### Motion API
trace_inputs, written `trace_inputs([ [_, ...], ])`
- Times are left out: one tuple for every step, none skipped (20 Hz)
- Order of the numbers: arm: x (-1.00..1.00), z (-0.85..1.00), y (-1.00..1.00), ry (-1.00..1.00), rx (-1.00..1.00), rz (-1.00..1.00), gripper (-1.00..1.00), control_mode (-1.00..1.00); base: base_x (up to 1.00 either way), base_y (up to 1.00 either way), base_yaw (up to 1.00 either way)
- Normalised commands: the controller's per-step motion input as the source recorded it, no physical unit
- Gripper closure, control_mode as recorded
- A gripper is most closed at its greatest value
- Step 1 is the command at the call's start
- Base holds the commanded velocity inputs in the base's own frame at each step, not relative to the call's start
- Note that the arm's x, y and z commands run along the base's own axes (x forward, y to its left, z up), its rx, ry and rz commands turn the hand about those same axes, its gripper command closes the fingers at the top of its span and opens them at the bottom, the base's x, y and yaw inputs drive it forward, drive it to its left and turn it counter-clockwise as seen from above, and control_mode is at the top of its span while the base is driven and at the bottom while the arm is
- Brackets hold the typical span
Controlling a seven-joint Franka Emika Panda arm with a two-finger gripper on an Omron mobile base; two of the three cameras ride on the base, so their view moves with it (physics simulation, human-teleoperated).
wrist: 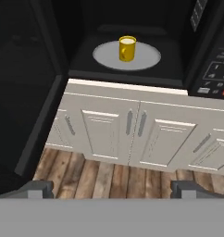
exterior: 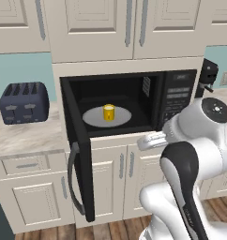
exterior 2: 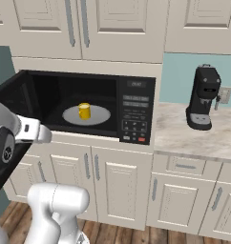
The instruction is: Pick the mug from the counter and place it inside the microwave. Then close the microwave.
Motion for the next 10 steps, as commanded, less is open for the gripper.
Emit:
trace_inputs([
  [-0.31,0.21,0.0,-0.13,0.0,0.0,-1.0,-1.0,0.0,0.0,0.0],
  [-0.32,0.21,0.0,-0.09,0.0,0.0,-1.0,-1.0,0.0,0.0,0.0],
  [-0.33,0.24,0.0,-0.05,0.0,0.0,-1.0,-1.0,0.0,0.0,0.0],
  [-0.33,0.24,0.0,-0.03,0.0,0.0,-1.0,-1.0,0.0,0.0,0.0],
  [-0.37,0.21,0.0,-0.02,0.0,0.0,-1.0,-1.0,0.0,0.0,0.0],
  [-0.35,0.16,0.0,-0.01,0.0,0.0,-1.0,-1.0,0.0,0.0,0.0],
  [-0.33,0.16,0.0,0.0,0.0,0.0,-1.0,-1.0,0.0,0.0,0.0],
  [-0.36,0.12,0.0,0.0,0.0,0.0,-1.0,-1.0,0.0,0.0,0.0],
  [-0.39,0.06,0.0,0.0,0.0,0.0,-1.0,-1.0,0.0,0.0,0.0],
  [-0.36,0.0,0.0,-0.05,0.0,0.0,-1.0,-1.0,0.0,0.0,0.0],
])
